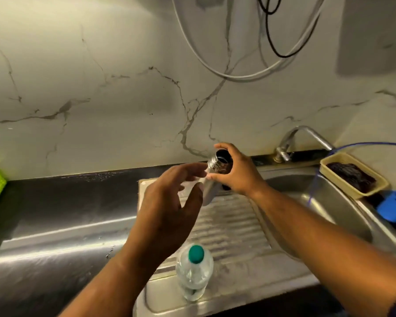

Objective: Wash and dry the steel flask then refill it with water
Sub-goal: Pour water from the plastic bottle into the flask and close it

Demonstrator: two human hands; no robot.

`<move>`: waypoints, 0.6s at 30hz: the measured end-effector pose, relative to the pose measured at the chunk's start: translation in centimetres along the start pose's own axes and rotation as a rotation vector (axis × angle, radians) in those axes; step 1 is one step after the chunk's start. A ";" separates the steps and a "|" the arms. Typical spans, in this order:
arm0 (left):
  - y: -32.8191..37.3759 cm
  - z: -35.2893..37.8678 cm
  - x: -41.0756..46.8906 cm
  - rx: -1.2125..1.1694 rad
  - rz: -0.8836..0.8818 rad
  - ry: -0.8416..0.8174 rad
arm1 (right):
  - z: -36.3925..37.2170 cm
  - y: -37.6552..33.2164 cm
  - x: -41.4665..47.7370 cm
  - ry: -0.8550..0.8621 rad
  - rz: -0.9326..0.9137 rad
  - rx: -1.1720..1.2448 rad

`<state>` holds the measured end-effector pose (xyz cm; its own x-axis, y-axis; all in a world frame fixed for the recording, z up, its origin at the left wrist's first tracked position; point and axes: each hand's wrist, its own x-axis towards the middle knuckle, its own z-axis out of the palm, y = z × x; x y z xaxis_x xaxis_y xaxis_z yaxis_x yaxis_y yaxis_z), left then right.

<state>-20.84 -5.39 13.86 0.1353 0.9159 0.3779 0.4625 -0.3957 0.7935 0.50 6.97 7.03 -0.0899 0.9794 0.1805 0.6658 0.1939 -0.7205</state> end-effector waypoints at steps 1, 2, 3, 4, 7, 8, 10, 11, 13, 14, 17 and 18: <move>0.6 0.2 -0.2 -0.022 0.030 -0.014 | -1.1 -0.1 -1.6 0.007 0.002 -0.002; 1.3 0.5 -0.3 -0.042 0.060 -0.030 | -2.0 -0.1 -3.2 0.011 0.002 -0.011; 1.9 1.0 -0.6 -0.060 0.087 -0.049 | -2.9 0.1 -5.0 0.019 0.006 -0.028; 2.5 1.4 -0.9 -0.077 0.111 -0.067 | -3.6 0.2 -6.6 0.025 0.014 -0.041; 3.9 3.4 -2.3 -0.096 0.162 -0.126 | -5.0 1.0 -11.0 0.005 0.038 -0.048; 4.2 4.2 -2.9 -0.091 0.174 -0.151 | -5.2 1.5 -12.4 -0.016 0.046 -0.051; 4.5 6.2 -4.2 -0.063 0.194 -0.209 | -5.3 2.6 -14.7 -0.066 0.054 -0.063; 4.3 7.1 -4.9 -0.047 0.190 -0.240 | -5.1 3.3 -15.6 -0.083 0.051 -0.068; 3.2 9.0 -6.5 -0.027 0.154 -0.290 | -4.5 4.7 -16.9 -0.102 0.039 -0.054; 2.4 9.8 -7.3 -0.015 0.134 -0.303 | -4.0 5.4 -17.4 -0.111 0.034 -0.049; 0.1 11.7 -9.7 0.077 0.042 -0.357 | -2.7 6.9 -18.4 -0.151 0.012 -0.051; -0.5 12.2 -10.4 0.110 0.014 -0.370 | -2.4 7.2 -18.6 -0.157 0.004 -0.053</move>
<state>-11.83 -13.91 3.70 0.4399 0.8807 0.1753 0.5467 -0.4175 0.7258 8.79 -10.03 0.09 -0.1997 0.9775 0.0680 0.7039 0.1914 -0.6841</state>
